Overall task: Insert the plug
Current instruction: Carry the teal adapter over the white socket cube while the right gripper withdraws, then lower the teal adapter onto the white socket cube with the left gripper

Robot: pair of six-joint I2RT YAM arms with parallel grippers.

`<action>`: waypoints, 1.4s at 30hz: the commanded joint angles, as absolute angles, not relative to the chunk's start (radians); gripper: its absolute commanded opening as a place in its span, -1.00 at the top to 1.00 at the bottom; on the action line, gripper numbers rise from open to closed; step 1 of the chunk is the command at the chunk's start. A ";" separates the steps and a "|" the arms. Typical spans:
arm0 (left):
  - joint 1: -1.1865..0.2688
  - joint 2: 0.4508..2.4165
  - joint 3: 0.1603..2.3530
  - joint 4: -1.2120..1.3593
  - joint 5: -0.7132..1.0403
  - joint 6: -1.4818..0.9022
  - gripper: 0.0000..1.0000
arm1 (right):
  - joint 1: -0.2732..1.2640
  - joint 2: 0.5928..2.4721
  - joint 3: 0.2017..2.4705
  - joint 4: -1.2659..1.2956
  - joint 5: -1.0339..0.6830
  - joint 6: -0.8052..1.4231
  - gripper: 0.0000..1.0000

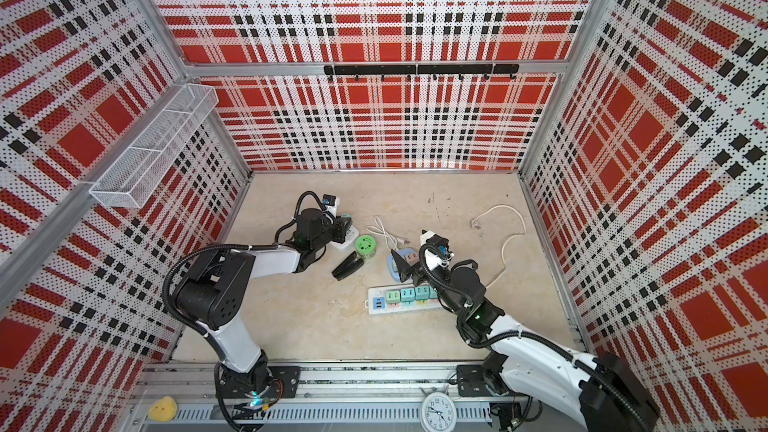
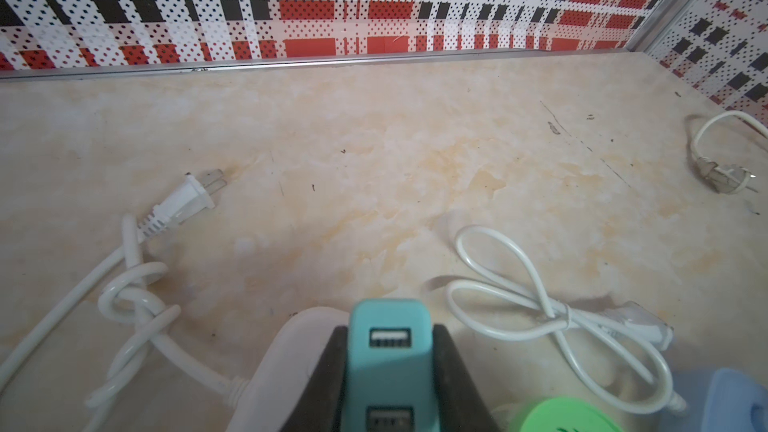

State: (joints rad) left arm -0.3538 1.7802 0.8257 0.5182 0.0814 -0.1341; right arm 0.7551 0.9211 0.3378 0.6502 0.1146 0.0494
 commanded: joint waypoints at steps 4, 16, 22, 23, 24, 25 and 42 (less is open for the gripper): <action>-0.366 1.794 0.858 0.480 0.026 -0.161 1.00 | 0.751 0.894 0.313 0.681 0.114 0.055 -1.00; -0.400 1.852 0.910 0.436 -0.012 -0.143 1.00 | 0.749 0.753 0.257 0.636 0.105 0.067 -1.00; -0.428 1.839 0.895 0.428 -0.077 -0.127 1.00 | 0.750 0.682 0.240 0.592 0.110 0.066 -1.00; -0.432 1.833 0.891 0.425 -0.083 -0.123 1.00 | 0.750 0.678 0.239 0.589 0.110 0.066 -1.00; -0.432 1.828 0.891 0.419 -0.086 -0.124 1.00 | 0.750 0.677 0.238 0.586 0.110 0.066 -1.00; -0.430 1.823 0.893 0.409 -0.088 -0.123 1.00 | 0.750 0.676 0.238 0.582 0.112 0.068 -1.00; -0.400 1.792 0.806 0.506 -0.095 -0.121 1.00 | 0.749 0.624 0.213 0.559 0.097 0.083 -1.00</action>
